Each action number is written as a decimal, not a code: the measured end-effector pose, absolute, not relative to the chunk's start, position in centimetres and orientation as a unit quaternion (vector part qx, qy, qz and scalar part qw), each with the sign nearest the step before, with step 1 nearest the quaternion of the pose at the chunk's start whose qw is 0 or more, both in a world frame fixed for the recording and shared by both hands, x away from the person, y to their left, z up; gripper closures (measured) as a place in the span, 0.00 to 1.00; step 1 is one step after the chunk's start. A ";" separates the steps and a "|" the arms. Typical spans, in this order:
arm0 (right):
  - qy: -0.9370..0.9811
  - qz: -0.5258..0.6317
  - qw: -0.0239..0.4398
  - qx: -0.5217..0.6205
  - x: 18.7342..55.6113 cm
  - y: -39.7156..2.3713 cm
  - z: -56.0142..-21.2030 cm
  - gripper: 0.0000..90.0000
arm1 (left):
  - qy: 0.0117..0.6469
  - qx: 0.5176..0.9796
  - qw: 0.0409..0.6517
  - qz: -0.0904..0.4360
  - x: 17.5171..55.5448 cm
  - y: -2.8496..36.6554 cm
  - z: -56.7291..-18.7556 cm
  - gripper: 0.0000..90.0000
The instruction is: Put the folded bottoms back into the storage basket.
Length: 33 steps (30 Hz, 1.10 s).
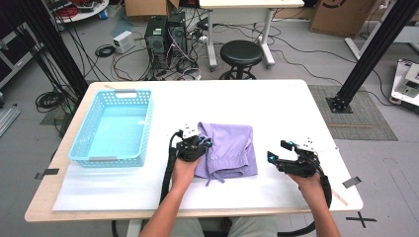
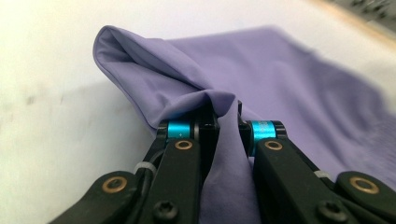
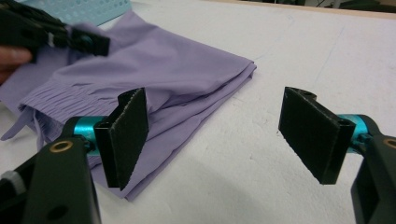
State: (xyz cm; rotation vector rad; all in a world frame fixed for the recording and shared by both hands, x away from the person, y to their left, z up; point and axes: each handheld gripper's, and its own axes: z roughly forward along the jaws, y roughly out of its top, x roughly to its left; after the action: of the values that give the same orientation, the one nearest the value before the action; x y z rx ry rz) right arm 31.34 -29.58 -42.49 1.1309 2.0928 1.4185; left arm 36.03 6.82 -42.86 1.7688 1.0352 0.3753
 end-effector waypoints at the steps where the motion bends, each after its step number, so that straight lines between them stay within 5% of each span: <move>1: 0.742 0.503 0.184 0.402 31.3 -29.6 -42.5 0.27 | 0.422 0.730 0.514 0.159 35.9 6.9 -42.5 0.95; 12: 0.739 0.507 0.187 0.402 31.3 -29.6 -42.3 0.27 | 0.326 0.711 0.599 0.171 34.6 7.6 -37.1 0.95; 33: 0.733 0.515 0.192 0.401 31.1 -29.7 -42.0 0.27 | 0.295 0.674 0.636 0.231 33.7 13.7 -28.2 0.95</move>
State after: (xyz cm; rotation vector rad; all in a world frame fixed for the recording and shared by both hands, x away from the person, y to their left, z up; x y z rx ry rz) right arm 31.12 -29.73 -42.00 1.1247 2.0581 1.4445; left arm 33.68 13.70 -28.21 1.5396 0.6747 0.5276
